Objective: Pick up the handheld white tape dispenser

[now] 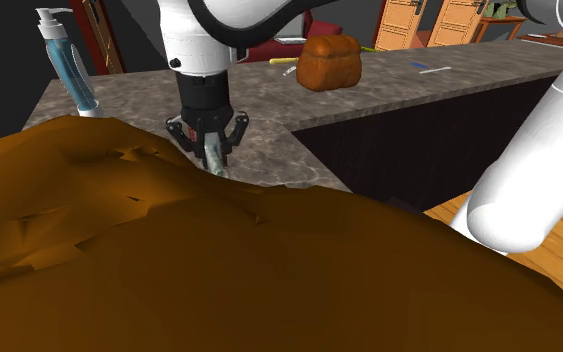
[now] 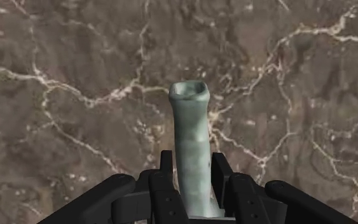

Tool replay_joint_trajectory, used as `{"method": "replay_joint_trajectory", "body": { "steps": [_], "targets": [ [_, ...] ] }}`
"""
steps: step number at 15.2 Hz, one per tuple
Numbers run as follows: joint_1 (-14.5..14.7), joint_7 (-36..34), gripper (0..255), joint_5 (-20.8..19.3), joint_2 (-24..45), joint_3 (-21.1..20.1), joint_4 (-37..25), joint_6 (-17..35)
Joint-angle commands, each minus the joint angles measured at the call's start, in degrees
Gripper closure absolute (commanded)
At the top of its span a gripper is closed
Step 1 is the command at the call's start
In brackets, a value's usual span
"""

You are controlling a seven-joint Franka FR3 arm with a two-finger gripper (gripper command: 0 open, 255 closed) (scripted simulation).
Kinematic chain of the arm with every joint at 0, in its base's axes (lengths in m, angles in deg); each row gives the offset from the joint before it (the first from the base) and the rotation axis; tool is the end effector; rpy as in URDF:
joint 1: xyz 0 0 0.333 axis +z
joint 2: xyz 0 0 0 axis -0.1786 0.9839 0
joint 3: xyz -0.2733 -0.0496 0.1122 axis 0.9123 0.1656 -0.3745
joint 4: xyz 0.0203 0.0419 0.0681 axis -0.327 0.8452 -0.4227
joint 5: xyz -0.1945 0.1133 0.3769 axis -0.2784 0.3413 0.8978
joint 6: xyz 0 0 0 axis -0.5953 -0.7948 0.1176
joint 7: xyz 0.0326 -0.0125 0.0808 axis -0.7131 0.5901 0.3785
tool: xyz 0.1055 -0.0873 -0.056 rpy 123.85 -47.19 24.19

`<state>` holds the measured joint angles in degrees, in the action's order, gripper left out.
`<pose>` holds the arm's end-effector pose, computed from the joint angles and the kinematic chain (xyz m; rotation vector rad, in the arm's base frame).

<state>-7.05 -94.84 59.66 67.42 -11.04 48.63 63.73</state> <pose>0.4519 0.4033 0.4465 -3.0632 0.6389 0.0210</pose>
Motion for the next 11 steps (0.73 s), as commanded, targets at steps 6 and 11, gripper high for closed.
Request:
{"method": "replay_joint_trajectory", "body": {
  "steps": [6,11],
  "targets": [
    [0.0,0.0,255,0.0,-0.1,0.0,-5.4,-5.4],
    [0.0,-0.3,255,-0.3,0.3,0.0,-9.6,-9.3]
  ]
}}
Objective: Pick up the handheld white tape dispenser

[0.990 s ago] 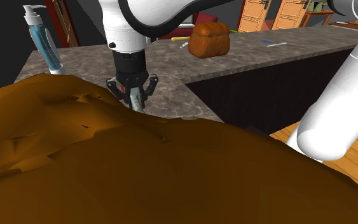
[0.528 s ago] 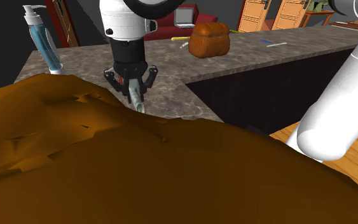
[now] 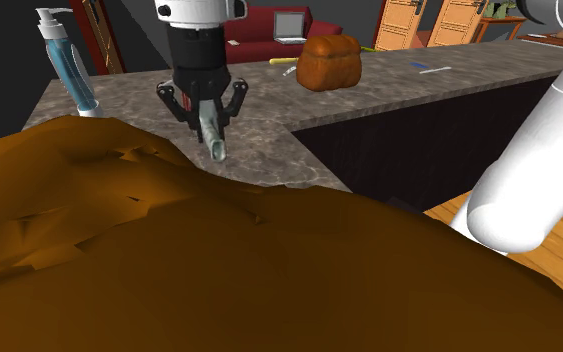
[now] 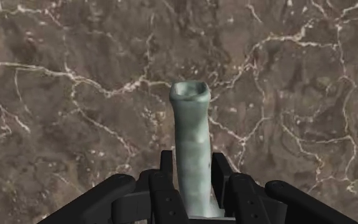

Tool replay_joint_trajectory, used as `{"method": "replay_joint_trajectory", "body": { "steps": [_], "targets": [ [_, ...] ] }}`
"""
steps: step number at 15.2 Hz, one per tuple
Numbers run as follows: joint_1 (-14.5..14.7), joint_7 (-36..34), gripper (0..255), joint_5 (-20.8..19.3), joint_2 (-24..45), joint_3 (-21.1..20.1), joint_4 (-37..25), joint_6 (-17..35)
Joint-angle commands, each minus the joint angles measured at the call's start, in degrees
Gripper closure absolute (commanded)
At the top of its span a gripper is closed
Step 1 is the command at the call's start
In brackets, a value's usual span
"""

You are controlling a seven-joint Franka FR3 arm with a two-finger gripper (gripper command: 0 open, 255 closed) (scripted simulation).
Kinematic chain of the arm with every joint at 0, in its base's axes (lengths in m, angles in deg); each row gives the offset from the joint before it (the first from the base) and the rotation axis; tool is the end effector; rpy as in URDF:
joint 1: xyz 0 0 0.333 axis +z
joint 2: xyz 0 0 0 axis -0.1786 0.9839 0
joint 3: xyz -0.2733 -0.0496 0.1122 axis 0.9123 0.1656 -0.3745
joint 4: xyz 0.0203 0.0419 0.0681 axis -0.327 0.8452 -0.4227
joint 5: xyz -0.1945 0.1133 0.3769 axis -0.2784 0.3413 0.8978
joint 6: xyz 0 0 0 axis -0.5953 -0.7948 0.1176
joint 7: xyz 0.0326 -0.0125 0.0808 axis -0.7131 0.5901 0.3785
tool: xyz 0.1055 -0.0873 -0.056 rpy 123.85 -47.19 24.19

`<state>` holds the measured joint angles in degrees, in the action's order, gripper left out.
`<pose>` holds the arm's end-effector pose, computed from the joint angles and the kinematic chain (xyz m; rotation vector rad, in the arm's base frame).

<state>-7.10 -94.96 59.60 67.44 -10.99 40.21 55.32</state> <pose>0.4529 0.4037 0.5108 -3.0633 0.6391 0.0210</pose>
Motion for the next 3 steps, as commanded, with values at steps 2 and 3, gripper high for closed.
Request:
{"method": "replay_joint_trajectory", "body": {
  "steps": [2,3],
  "targets": [
    [0.1,-0.2,255,-0.3,0.5,-0.1,-2.2,-1.8],
    [0.1,-0.2,255,-0.3,0.5,-0.1,-2.2,-1.8]
  ]
}}
